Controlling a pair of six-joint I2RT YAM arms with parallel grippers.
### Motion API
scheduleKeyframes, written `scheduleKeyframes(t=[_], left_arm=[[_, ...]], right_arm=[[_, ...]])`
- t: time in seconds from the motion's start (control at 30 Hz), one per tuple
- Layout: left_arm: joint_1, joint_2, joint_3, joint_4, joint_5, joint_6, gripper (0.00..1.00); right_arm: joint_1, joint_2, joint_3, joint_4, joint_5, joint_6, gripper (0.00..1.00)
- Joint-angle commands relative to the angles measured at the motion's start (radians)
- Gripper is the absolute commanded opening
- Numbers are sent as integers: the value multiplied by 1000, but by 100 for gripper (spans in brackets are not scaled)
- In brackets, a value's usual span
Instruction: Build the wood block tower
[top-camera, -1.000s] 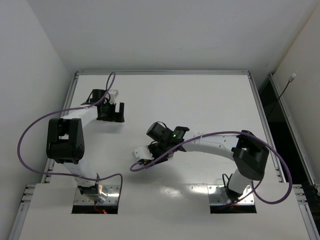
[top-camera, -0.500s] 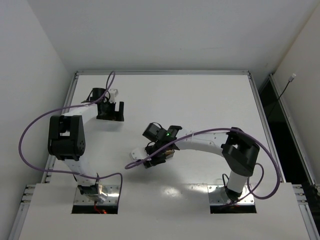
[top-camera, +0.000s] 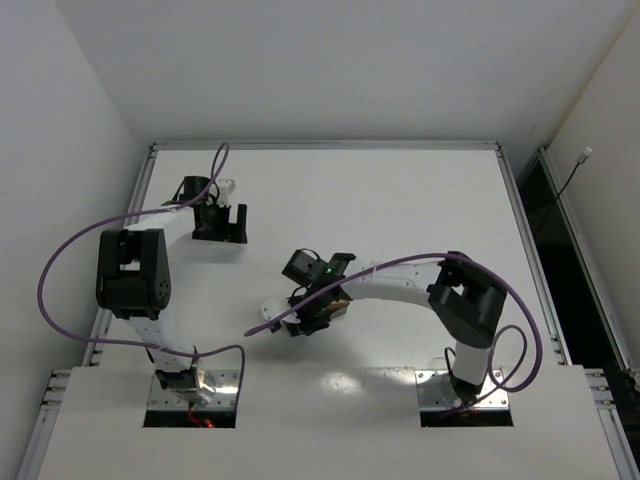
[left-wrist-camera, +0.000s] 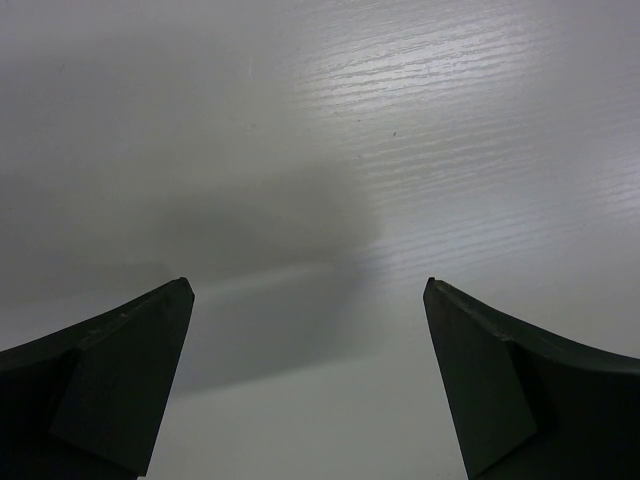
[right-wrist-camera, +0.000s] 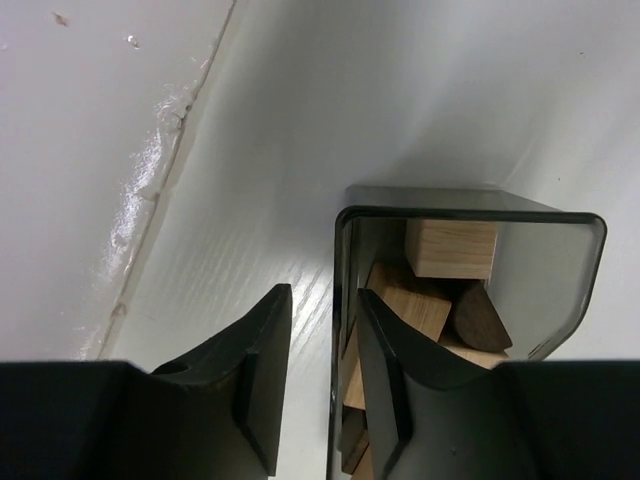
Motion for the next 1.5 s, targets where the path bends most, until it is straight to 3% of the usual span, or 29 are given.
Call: scheduleKeyframes(t=[0.0, 0.13, 0.17, 0.4, 0.6, 0.73, 1.03, 1.17, 1.2, 1.37, 1.47], left_arm=[[10, -2, 14, 7, 21, 14, 100], [10, -2, 14, 7, 21, 14, 100], [10, -2, 14, -2, 21, 14, 100], [10, -2, 14, -2, 21, 23, 100], [19, -35, -17, 37, 51, 23, 100], [37, -45, -8, 37, 62, 23, 100], [70, -23, 3, 19, 80, 23, 100], [79, -14, 3, 19, 91, 23, 100], [79, -14, 3, 19, 100, 23, 100], [88, -25, 3, 31, 122, 14, 100], [97, -25, 3, 31, 133, 14, 100]], right_arm=[[4, 11, 39, 59, -46, 15, 27], [4, 33, 48, 79, -37, 37, 10], [4, 42, 48, 79, -37, 37, 0], [-39, 5, 48, 160, -52, 118, 0], [-140, -13, 97, 219, -155, 279, 0], [-243, -4, 117, 314, -285, 457, 0], [-349, 76, 175, 475, -547, 763, 0], [-396, 155, 186, 698, -693, 1062, 0], [-407, 177, 169, 839, -728, 1203, 0], [-445, 244, 129, 1192, -759, 1550, 0], [-470, 322, 117, 1517, -771, 1869, 0]])
